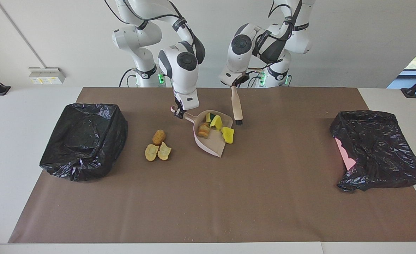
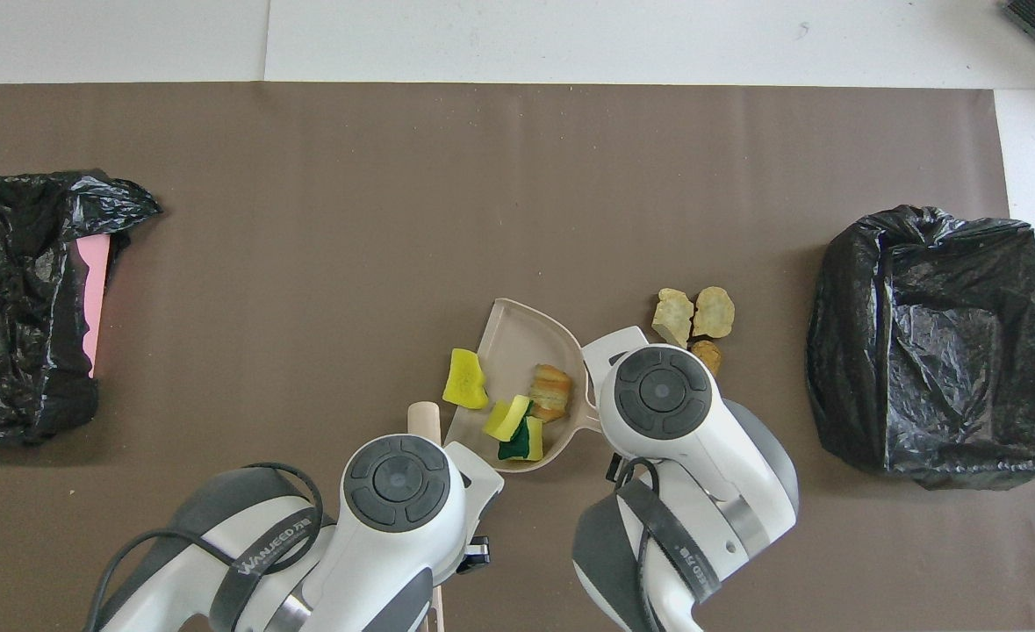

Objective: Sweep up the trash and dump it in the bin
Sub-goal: 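Sweep the sponges and chunks into the dustpan with the left gripper's brush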

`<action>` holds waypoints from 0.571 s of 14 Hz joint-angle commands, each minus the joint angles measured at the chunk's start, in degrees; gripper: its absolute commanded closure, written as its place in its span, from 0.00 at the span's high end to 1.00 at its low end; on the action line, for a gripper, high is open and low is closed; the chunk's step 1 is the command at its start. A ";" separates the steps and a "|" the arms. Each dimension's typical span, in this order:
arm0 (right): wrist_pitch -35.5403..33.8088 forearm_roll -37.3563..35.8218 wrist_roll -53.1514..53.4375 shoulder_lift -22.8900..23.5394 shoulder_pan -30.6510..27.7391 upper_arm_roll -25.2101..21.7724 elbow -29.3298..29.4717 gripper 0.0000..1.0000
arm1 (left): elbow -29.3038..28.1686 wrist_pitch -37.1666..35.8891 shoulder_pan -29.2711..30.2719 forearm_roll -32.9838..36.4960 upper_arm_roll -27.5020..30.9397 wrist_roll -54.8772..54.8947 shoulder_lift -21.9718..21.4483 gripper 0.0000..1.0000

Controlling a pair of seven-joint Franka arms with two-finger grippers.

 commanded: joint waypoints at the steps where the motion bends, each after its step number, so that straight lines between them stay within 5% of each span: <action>1: 0.98 -0.49 1.39 0.06 0.24 0.13 -0.38 0.00 | -1.50 -1.00 -0.08 -0.77 0.68 -1.35 -1.95 0.00; 8: 1.07 -0.49 0.87 0.06 0.06 0.13 -0.38 0.00 | -4.84 0.23 0.54 -0.77 0.68 -1.44 -3.71 0.00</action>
